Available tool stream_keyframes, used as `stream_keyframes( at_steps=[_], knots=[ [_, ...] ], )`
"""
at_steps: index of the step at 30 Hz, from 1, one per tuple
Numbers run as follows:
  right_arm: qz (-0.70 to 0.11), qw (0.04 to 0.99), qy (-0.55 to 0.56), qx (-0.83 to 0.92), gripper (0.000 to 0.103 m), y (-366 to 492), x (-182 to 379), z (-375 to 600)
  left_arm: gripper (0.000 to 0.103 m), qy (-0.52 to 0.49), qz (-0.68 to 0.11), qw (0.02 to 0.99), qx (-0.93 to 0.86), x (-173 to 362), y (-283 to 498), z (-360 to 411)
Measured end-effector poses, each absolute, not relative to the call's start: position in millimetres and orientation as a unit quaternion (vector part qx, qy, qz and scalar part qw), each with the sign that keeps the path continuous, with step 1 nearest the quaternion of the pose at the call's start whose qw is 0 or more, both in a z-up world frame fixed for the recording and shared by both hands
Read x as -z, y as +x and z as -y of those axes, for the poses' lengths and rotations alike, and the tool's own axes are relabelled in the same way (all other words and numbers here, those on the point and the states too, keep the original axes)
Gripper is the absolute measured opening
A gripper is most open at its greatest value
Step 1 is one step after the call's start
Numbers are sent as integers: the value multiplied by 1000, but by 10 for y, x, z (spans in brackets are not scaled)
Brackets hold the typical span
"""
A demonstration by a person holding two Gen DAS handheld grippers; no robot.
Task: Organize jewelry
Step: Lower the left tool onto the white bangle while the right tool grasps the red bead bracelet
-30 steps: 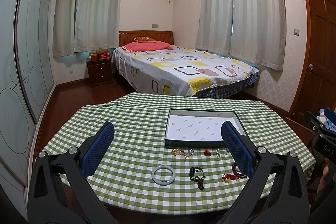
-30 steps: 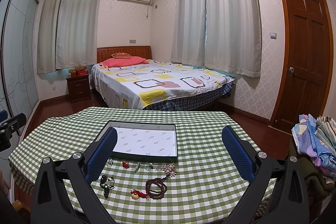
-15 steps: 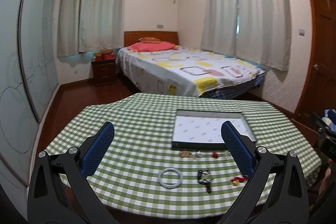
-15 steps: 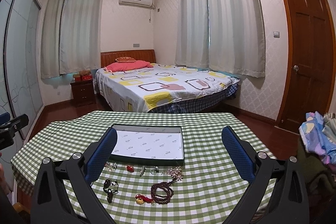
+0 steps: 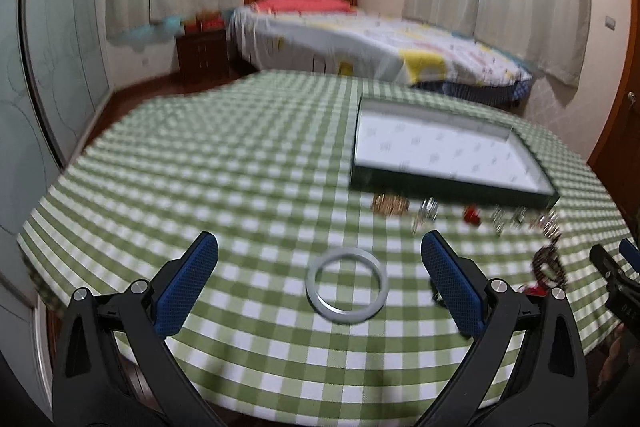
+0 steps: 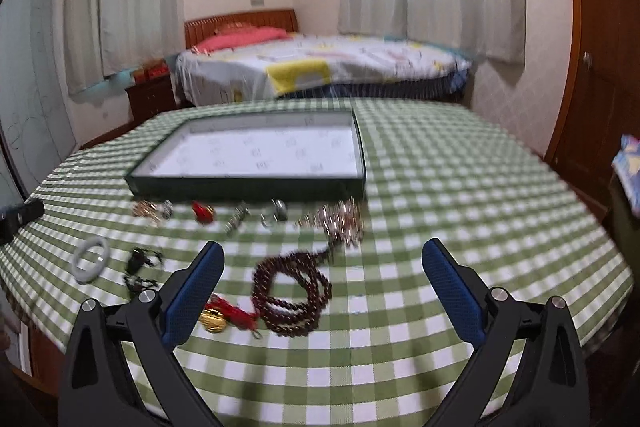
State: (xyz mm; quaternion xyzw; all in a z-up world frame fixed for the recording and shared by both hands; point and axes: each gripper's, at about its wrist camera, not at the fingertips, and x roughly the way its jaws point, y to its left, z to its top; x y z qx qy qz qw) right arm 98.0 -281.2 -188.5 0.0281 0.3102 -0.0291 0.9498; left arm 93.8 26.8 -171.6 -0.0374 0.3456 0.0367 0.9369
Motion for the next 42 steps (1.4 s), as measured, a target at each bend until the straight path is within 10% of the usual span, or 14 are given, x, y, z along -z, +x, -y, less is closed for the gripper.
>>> stream_keyframes(
  at_steps=[15, 19, 42],
  knots=[
    [-380, 925, 11, 13, 94, 1462, 2319, 2651, 99, -24, -400, 915, -37, 2191, 1274, -173],
    [-407, 913, 7, 11, 70, 1513, 2385, 2650, 99, -24, -408, 912, -31, 2246, 1318, -128],
    [-405, 914, 14, 0, 39, 1229, 2393, 2874, 99, -14, -434, 901, -26, 2402, 1453, -58]
  ],
)
